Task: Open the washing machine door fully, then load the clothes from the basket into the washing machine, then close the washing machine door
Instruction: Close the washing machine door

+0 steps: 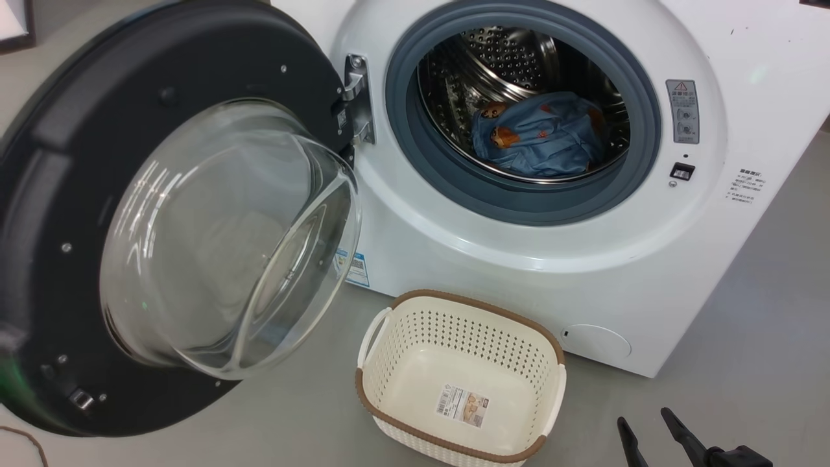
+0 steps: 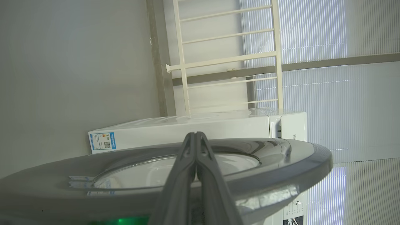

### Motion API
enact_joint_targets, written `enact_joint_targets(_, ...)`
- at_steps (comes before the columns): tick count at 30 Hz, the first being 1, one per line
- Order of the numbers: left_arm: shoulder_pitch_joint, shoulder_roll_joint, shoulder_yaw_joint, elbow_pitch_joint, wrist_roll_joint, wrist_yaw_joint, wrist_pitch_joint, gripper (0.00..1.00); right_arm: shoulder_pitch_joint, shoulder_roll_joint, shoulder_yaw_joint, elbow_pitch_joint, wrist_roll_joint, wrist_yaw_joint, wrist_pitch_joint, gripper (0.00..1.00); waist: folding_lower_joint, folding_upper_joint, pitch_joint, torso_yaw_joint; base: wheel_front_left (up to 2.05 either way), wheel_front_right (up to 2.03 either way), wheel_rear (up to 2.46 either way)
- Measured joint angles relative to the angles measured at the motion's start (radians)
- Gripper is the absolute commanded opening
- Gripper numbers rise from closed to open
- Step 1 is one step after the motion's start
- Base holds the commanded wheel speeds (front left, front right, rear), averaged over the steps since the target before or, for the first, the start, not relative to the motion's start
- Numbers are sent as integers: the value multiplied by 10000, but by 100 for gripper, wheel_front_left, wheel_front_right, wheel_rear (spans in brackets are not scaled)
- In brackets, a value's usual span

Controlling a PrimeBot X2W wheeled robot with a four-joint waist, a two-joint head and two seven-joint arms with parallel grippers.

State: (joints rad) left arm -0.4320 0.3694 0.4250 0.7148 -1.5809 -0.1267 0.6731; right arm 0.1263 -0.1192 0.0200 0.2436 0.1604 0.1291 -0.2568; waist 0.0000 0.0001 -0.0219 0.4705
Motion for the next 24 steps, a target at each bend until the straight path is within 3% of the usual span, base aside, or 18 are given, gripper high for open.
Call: enact_joint_targets(24, 2222, -1639, -458, -4063, -516, 2, 1444, 0, 18, 278, -142, -33, 0, 0, 0, 100, 0, 0, -11, 210, 0, 0, 0)
